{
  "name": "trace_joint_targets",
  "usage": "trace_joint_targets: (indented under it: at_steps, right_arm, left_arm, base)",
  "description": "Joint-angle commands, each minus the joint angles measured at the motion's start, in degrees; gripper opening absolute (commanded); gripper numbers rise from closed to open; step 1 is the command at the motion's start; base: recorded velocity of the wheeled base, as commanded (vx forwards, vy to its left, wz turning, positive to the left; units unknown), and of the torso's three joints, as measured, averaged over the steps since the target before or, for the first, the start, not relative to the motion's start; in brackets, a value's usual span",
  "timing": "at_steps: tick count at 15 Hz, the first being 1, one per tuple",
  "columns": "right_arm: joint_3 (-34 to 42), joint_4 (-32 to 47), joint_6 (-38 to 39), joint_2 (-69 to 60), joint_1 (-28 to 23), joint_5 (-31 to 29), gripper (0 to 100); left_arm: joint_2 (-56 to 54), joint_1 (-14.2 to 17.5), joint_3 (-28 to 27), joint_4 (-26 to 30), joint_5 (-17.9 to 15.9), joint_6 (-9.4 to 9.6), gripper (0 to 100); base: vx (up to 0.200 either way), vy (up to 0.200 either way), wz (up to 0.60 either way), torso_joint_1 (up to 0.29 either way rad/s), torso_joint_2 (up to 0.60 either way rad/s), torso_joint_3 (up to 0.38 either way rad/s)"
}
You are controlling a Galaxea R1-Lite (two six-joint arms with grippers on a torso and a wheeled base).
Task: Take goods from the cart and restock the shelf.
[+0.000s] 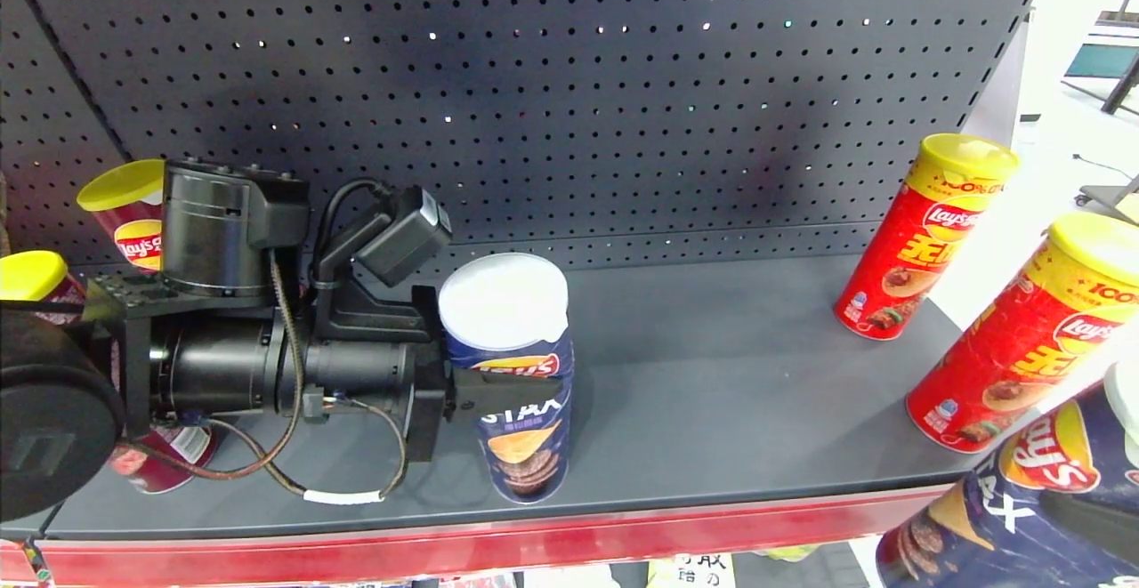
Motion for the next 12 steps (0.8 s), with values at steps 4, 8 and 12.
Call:
trace_joint_targets:
  at_steps: [4, 8, 12]
  right_arm:
    - [0.0, 0.1, 0.0, 0.1, 0.0, 0.0, 0]
    - [0.0, 0.0, 0.0, 0.0, 0.0, 0.0, 0]
    - [-0.1, 0.0, 0.0, 0.1, 0.0, -0.1, 0]
  left_arm:
    - [-0.4, -0.4, 0.7, -0.1, 0.0, 0.02, 0]
    - [-1.2, -0.4, 0.7, 0.0, -0.4, -0.25, 0]
    - [-1.9, -0.4, 2.1, 0.0, -0.9, -0.25, 0]
  base:
    - [0.000, 0.000, 0.00, 0.000, 0.00, 0.000]
    - [0.000, 0.000, 0.00, 0.000, 0.00, 0.000]
    - [0.000, 0.000, 0.00, 0.000, 0.00, 0.000]
